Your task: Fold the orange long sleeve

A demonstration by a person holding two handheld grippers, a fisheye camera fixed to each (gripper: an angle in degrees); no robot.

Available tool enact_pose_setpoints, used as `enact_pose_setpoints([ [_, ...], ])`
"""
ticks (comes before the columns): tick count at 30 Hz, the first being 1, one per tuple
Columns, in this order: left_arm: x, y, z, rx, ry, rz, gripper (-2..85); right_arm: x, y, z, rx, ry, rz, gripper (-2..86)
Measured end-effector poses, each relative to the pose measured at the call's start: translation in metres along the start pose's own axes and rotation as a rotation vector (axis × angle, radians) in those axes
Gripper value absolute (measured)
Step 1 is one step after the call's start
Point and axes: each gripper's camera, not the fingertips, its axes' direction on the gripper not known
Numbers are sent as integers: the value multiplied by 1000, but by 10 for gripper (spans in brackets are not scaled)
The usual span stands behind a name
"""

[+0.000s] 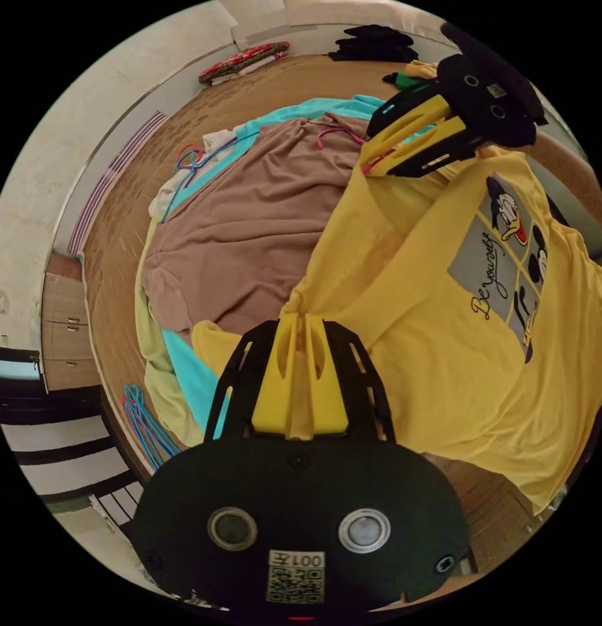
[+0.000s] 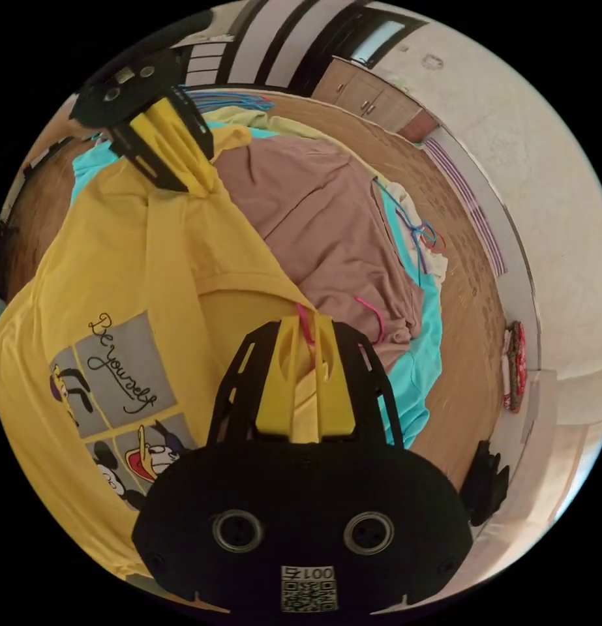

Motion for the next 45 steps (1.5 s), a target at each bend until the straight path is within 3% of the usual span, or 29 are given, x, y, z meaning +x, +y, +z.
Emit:
enact_pose_setpoints([
  [5,-13,19,-21,115,2,-59,-9,-25,0,-39,27,168,-186,20],
  [11,-22,47,-62,250,-32,-145,-10,-35,13,-118,165,185,-265,15],
  [16,-22,71,-103,362,-34,-185,-10,-61,21,-164,161,206,-375,15],
  [20,-9,84,-112,276,-161,-199,-10,-80,31,-191,130,260,-403,15],
  [26,11,99,-93,189,-152,-165,-10,-94,55,-230,196,333,-279,14],
  [32,27,114,-74,231,-77,-210,-10,-96,73,-254,225,367,-150,12],
  [37,37,115,-61,168,-138,-217,-10,-110,79,-261,212,400,-173,12],
  [45,12,128,-29,193,61,-363,-10,-119,83,-272,202,456,-113,10],
])
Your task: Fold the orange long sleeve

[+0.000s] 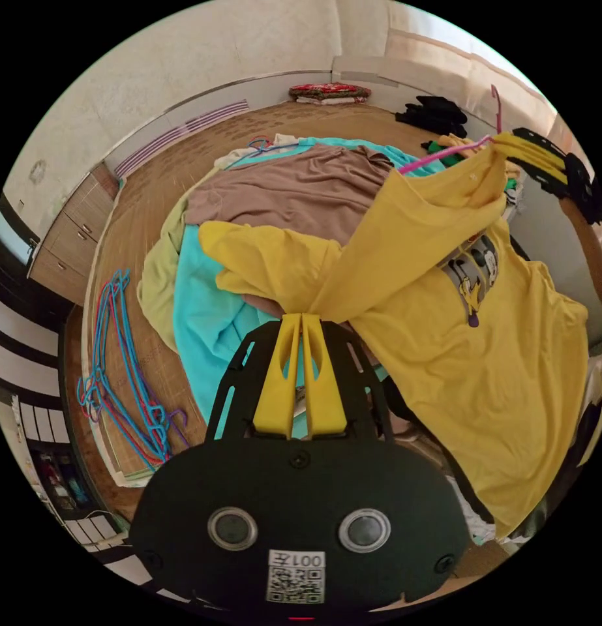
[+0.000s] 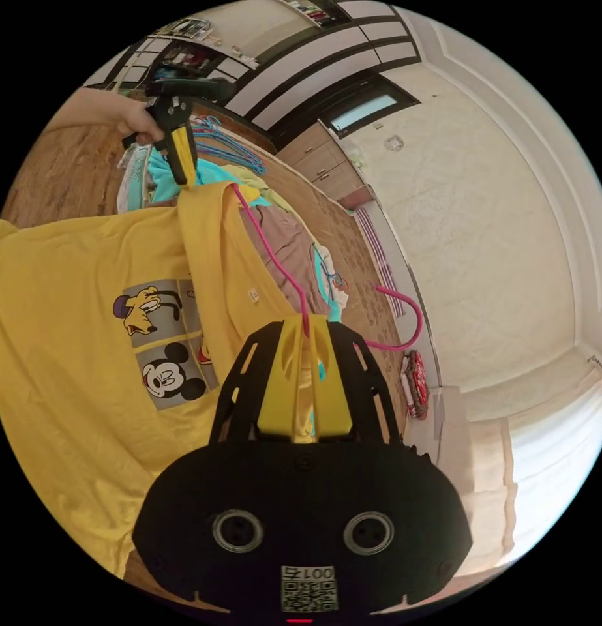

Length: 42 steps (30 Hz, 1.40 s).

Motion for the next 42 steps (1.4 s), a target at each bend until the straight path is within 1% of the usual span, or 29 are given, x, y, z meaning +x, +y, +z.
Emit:
enact_pose_setpoints([
  [3,0,7,13,-21,-4,-11,-10,6,5,-6,-11,65,69,10],
  [6,6,13,10,11,13,-10,-10,19,11,-14,19,4,116,9],
  [8,24,13,1,7,30,65,-10,23,8,-17,15,17,118,9],
  [12,55,18,-18,31,-24,145,-9,27,-2,-29,73,52,140,10],
  [15,68,27,-39,63,-70,124,-6,30,-18,-42,149,65,148,10],
  [18,65,42,-72,128,-104,36,12,31,-37,-52,206,97,121,10],
  [20,59,54,-105,172,-156,-33,43,33,-52,-61,258,85,92,10],
  [21,59,57,-115,181,-177,-38,49,33,-55,-64,276,75,85,10],
  [22,60,63,-134,203,-236,-36,54,34,-62,-69,312,55,62,10],
  [23,64,68,-154,229,-304,-8,57,33,-71,-75,342,32,27,10],
  [24,67,69,-163,238,-333,20,57,33,-75,-77,355,22,7,10],
  [25,73,72,-178,244,-371,91,59,30,-85,-81,376,8,-36,11],
  [28,85,74,-199,181,-435,213,89,19,-108,-89,417,16,-128,11],
  [31,94,75,-191,41,-542,300,96,10,-127,-101,480,-5,-191,11],
  [33,99,80,-182,-34,-586,334,79,5,-137,-107,511,20,-219,12],
  [34,102,84,-178,-66,-594,354,49,4,-144,-112,533,27,-226,12],
  [35,104,89,-175,-74,-610,353,8,4,-150,-117,559,19,-226,13],
  [37,105,95,-171,-92,-633,327,-3,6,-160,-123,591,-5,-224,16],
  [39,103,101,-169,-98,-652,268,-7,7,-172,-125,608,19,-215,19],
  [42,92,111,-169,-79,-710,140,-9,9,-200,-122,629,44,-197,22],
])
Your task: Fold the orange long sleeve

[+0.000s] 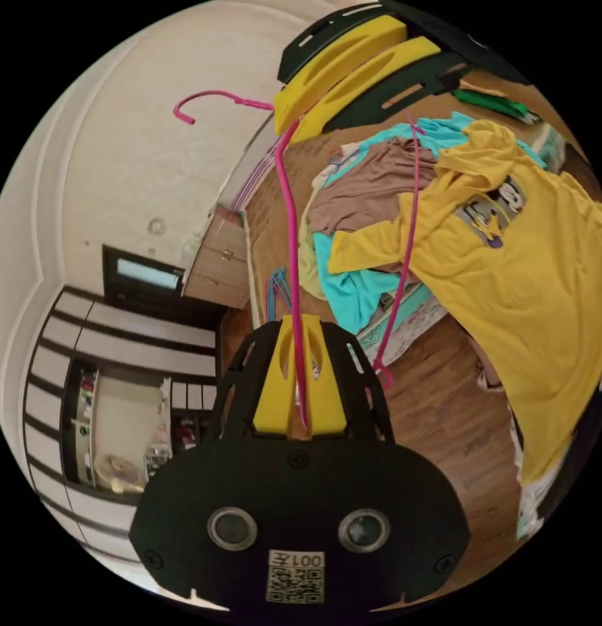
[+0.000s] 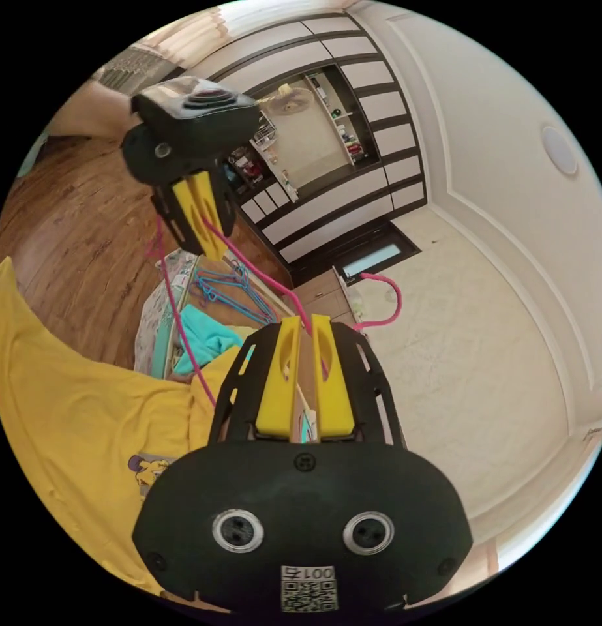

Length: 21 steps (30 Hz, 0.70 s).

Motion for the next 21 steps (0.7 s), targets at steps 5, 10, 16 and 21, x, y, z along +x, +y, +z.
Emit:
enact_pose_setpoints([
  [5,-43,15,34,-61,-53,-274,-9,19,-46,84,21,-2,58,22],
  [10,-97,27,92,-125,-44,-457,-9,27,-96,188,-25,-74,118,16],
  [16,-158,54,183,-177,124,-612,-10,22,-139,305,-54,-145,197,2],
  [21,-189,83,271,-252,353,-755,-10,11,-160,374,-116,-223,211,0],
])
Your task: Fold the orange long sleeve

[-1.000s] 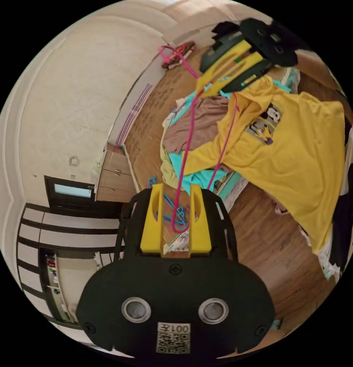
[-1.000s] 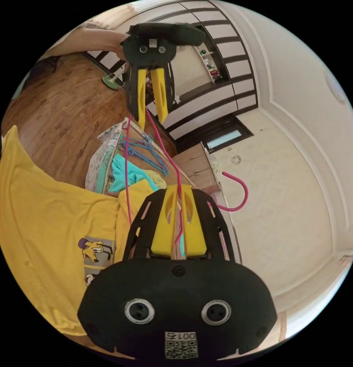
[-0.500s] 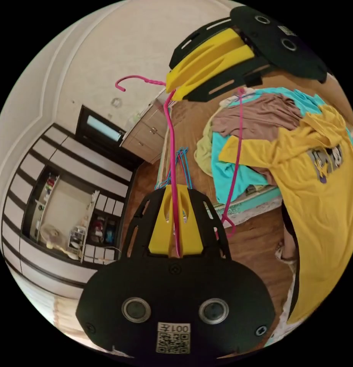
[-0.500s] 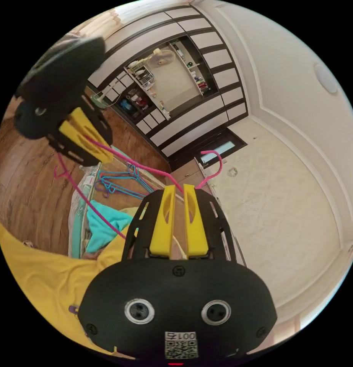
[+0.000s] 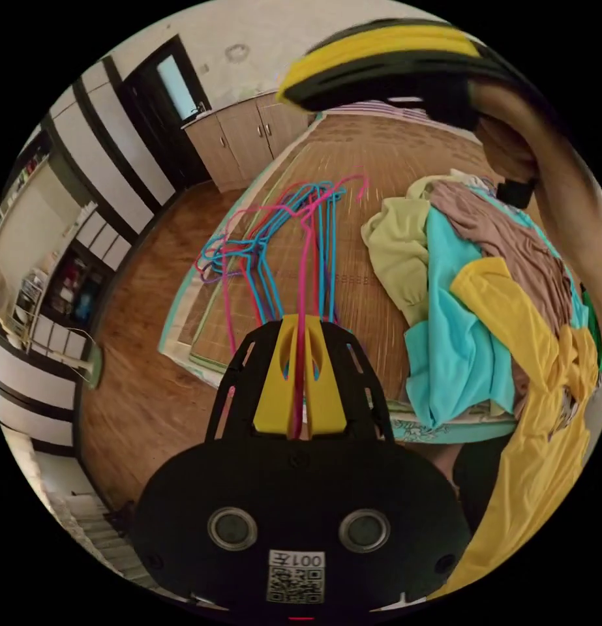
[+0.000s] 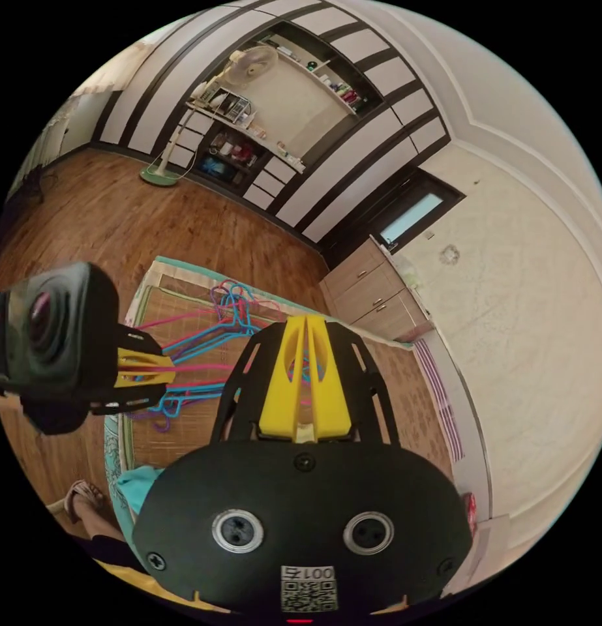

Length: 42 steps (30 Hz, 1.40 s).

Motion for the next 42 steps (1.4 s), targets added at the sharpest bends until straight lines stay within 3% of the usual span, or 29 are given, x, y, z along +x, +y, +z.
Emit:
enact_pose_setpoints([
  [7,-53,-11,-2,144,101,-82,-10,32,46,29,-15,-4,162,0],
  [12,-83,-19,-34,278,149,-92,-10,42,87,51,-132,65,312,0],
  [16,-112,-28,-60,381,299,-89,-9,33,106,61,-203,62,307,0],
  [23,-162,-44,11,267,577,-369,-10,1,115,86,-299,-60,236,1],
  [30,-161,-33,45,241,456,-459,-9,-19,130,89,-311,-91,180,1],
  [34,-151,-39,47,318,431,-480,-9,-25,148,86,-323,-108,198,0],
  [42,-114,-48,56,248,287,-523,32,-38,185,67,-339,-91,163,0],
])
